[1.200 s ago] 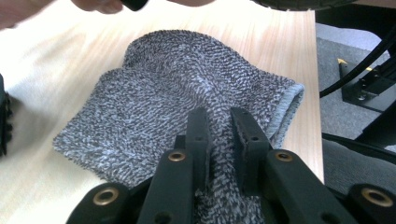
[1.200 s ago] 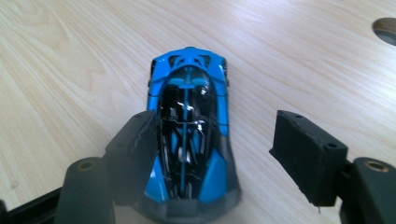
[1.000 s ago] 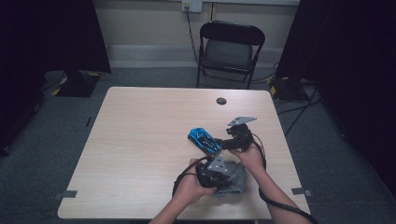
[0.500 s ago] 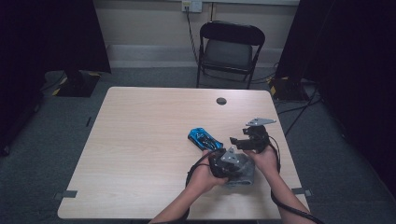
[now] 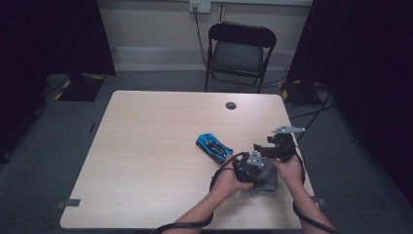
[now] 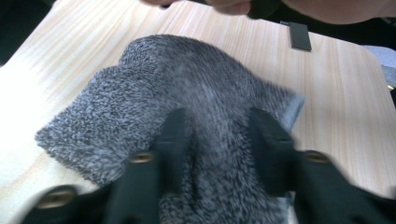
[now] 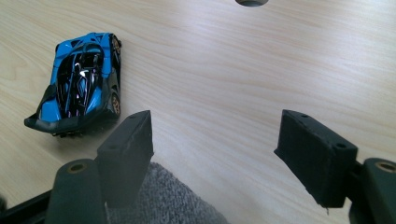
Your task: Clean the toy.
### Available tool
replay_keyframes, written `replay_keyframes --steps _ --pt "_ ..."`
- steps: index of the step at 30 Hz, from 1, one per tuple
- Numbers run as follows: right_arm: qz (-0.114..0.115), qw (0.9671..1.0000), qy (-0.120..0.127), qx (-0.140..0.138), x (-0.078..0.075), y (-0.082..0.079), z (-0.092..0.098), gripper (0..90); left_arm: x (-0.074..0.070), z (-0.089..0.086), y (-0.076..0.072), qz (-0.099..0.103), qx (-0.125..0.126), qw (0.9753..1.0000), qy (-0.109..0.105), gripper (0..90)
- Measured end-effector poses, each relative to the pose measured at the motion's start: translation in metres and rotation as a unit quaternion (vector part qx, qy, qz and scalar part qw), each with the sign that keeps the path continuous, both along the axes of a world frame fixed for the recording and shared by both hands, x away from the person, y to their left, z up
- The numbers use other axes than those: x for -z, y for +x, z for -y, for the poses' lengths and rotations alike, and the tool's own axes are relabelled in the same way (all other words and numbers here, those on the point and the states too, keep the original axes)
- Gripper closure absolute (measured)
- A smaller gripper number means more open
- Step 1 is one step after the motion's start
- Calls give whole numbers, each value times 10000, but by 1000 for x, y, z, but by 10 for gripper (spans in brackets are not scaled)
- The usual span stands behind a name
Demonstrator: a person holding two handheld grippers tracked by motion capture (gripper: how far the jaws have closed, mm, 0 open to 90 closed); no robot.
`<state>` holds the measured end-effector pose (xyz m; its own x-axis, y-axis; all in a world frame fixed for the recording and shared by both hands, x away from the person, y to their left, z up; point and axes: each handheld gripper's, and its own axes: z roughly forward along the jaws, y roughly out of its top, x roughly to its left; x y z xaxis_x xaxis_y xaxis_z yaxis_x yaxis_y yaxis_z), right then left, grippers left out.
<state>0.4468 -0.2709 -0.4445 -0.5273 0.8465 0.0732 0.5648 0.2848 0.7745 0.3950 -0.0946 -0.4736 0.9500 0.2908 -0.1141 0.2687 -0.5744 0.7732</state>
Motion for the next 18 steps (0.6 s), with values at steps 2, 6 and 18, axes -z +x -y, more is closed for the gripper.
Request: replay_keyframes --steps 2,6,18 --pt "16 10000 -4 4 1 -2 2 259 -2 -1 0 -70 -20 9999 -125 394" --pt "-11 10000 -12 -1 4 -8 1 260 -13 -11 1 -9 -73 9999 -133 317" --pt "-59 9998 50 -162 5 -36 -9 268 -35 -79 35 226 -889 9958 80 247"
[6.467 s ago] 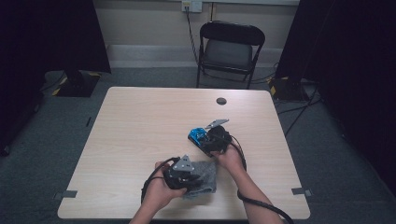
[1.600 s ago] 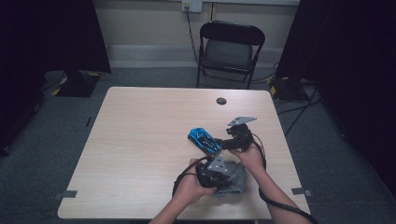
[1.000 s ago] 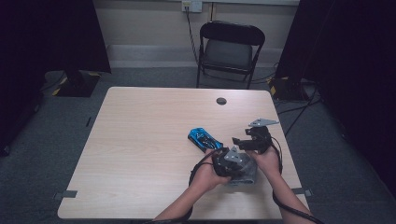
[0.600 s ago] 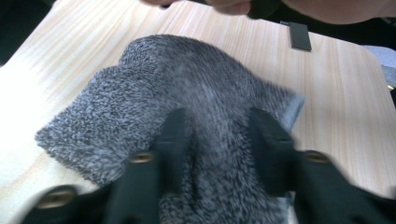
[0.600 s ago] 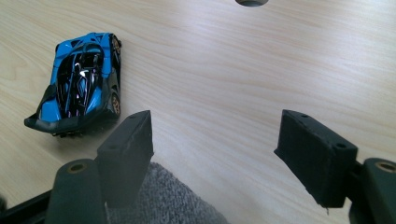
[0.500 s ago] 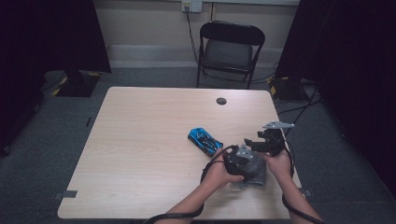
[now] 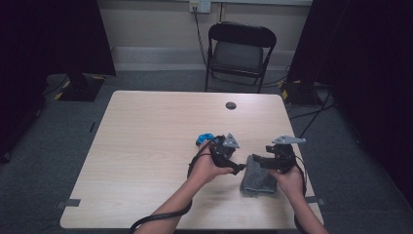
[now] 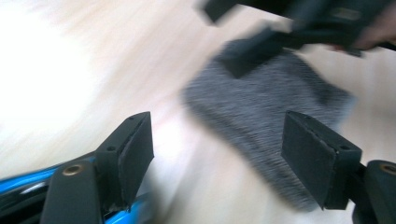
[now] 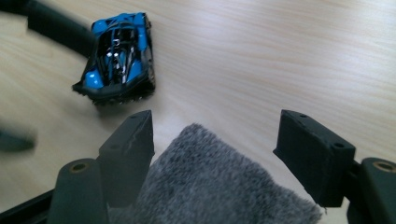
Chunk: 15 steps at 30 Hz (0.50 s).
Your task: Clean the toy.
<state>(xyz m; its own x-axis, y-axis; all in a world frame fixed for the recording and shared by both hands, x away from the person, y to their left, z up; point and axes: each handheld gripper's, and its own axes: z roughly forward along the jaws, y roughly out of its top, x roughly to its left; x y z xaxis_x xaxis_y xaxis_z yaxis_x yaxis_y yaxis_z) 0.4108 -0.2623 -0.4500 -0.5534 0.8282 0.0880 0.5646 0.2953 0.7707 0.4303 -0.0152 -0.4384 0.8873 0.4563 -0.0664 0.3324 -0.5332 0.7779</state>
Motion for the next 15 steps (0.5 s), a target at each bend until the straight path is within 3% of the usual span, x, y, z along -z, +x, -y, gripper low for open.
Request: replay_keyframes --steps 7,15 --pt "-59 9998 -108 -144 10 -15 -7 268 2 -37 29 -25 -560 9984 28 248" --pt "-154 9998 -130 2 12 -27 -5 274 11 -50 41 -148 -764 9968 156 248"
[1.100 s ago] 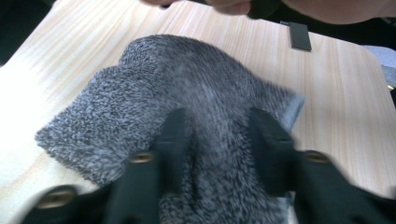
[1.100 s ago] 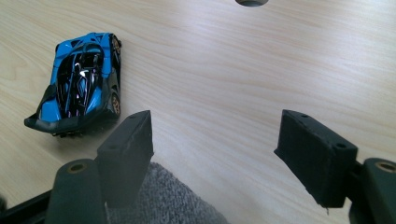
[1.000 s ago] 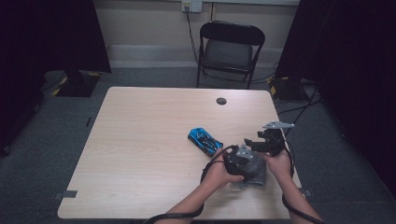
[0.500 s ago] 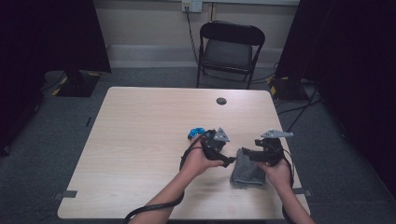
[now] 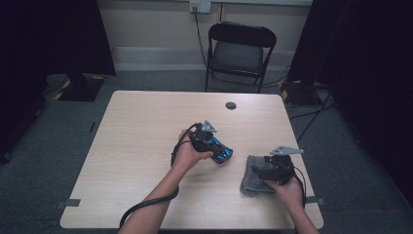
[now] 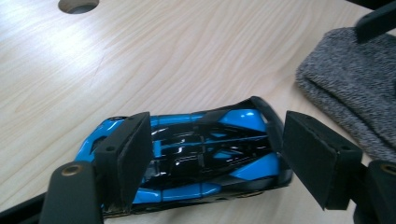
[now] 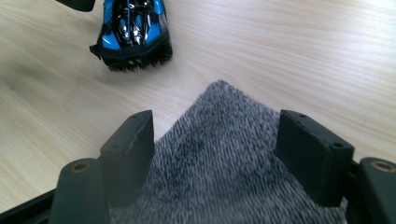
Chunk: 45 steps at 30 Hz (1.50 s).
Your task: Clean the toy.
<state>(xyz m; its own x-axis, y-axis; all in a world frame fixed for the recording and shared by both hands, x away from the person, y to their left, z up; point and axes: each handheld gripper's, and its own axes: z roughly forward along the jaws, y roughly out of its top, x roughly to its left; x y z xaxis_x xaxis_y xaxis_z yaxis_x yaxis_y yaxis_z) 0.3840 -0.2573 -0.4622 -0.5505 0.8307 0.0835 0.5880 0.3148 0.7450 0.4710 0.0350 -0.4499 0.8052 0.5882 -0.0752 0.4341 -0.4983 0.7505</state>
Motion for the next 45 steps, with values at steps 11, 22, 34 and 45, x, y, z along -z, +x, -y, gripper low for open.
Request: replay_keyframes --steps 11,22,34,45 --pt "-24 9998 -131 -117 -8 -31 5 336 3 -5 0 -4 -103 9999 67 249" --pt "-234 9972 -615 -350 19 -13 -3 299 5 -8 6 -11 -113 9999 87 243" --pt "-183 9990 -403 -59 11 6 -5 270 15 -3 14 -33 -99 9997 210 221" --pt "-247 9986 -452 110 22 3 -11 230 24 4 19 -28 -34 9996 293 139"
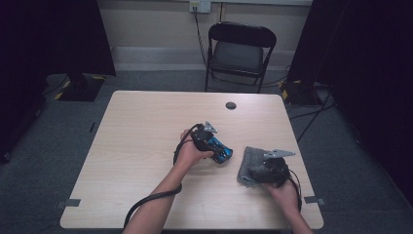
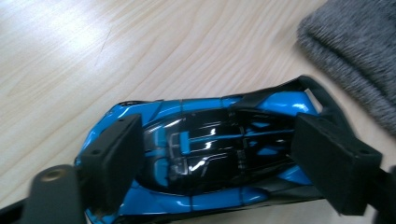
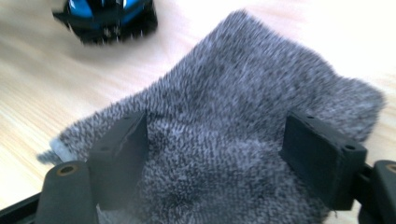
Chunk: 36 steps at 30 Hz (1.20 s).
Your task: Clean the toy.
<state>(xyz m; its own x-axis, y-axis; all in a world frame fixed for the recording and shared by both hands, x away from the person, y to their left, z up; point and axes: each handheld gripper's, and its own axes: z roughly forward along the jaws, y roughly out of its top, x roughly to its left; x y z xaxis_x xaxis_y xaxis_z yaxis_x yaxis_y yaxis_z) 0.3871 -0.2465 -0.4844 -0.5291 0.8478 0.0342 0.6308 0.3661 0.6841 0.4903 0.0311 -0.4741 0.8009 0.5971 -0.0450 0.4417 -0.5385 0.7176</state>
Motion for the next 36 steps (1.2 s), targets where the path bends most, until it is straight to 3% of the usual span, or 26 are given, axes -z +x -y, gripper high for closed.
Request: replay_keyframes --steps 3,4,5,6,12,15,20,32,36 --pt "59 10000 -17 -4 3 -1 0 229 2 -3 1 -24 9 10000 -60 125" --pt "49 10000 -5 3 4 -1 0 228 4 -4 2 -95 -5 9999 -40 92" --pt "41 10000 4 17 4 -1 0 227 5 -5 2 -135 3 9998 110 51" --pt "24 10000 30 47 3 -1 0 224 6 -5 3 -141 -20 9999 74 26" --pt "-15 9996 84 284 -5 -8 2 232 6 -6 2 -128 -18 9999 57 30" --pt "-8 9995 -87 316 -3 -10 0 244 7 -5 1 -110 -39 9999 38 31" --pt "-136 9994 -90 304 5 -7 -2 265 8 -6 0 -56 -34 10000 -22 28" --pt "-91 9999 -89 -62 2 0 -18 642 9 -5 -3 -22 -50 10000 -33 27" --pt "-142 9998 -35 -103 2 4 -22 695 8 -4 -2 -58 -49 10000 17 27"
